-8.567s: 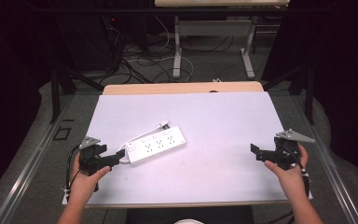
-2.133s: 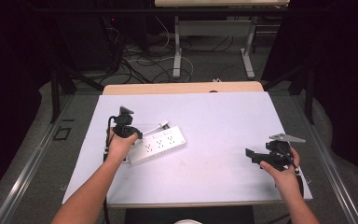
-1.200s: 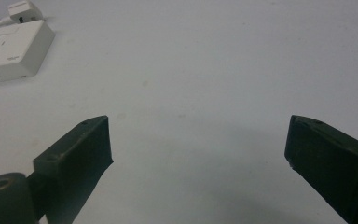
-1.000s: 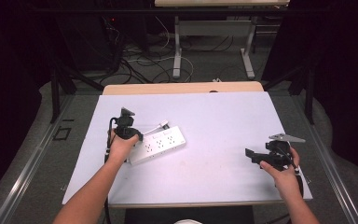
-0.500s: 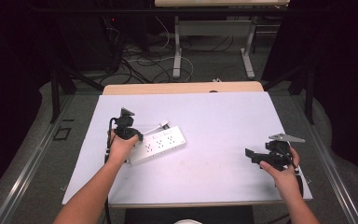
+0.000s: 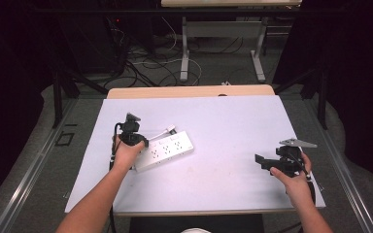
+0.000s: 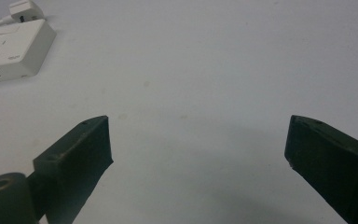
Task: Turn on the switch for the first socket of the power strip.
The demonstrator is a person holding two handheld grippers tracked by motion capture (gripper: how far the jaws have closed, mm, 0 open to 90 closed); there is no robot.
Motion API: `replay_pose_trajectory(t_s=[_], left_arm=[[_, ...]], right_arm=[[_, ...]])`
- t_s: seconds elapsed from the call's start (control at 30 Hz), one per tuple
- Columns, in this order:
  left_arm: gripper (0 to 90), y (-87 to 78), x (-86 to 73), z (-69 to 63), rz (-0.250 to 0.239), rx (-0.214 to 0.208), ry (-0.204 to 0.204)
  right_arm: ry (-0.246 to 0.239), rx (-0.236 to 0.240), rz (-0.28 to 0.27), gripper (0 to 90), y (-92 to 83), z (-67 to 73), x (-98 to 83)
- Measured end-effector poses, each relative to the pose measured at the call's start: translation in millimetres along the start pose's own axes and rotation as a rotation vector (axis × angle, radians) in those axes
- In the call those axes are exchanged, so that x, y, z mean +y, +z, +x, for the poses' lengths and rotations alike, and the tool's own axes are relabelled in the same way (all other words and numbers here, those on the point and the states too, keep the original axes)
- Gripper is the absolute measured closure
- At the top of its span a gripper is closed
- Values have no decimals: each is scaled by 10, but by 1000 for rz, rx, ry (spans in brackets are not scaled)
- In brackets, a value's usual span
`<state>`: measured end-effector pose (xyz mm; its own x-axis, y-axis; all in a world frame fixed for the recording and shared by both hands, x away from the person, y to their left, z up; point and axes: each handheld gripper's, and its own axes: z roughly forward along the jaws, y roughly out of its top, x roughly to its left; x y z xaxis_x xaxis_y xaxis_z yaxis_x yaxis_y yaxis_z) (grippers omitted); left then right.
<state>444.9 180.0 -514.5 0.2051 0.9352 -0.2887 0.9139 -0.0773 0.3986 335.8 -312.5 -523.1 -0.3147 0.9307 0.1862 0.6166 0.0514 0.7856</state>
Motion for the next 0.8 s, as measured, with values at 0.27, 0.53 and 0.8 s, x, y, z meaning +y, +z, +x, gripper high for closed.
replay_pose_trajectory(t_s=[0.27,0.53,0.8], left_arm=[[900,4,2,-4,-7,0,2],[900,12,-3,-11,-27,-3,16],[876,27,-2,-32,-48,-8,61]], right_arm=[[-7,-4,-4,66,-6,-20,-3],[5,-3,-2,66,-13,-18,-4],[3,-6,-3,66,-7,-26,-8]])
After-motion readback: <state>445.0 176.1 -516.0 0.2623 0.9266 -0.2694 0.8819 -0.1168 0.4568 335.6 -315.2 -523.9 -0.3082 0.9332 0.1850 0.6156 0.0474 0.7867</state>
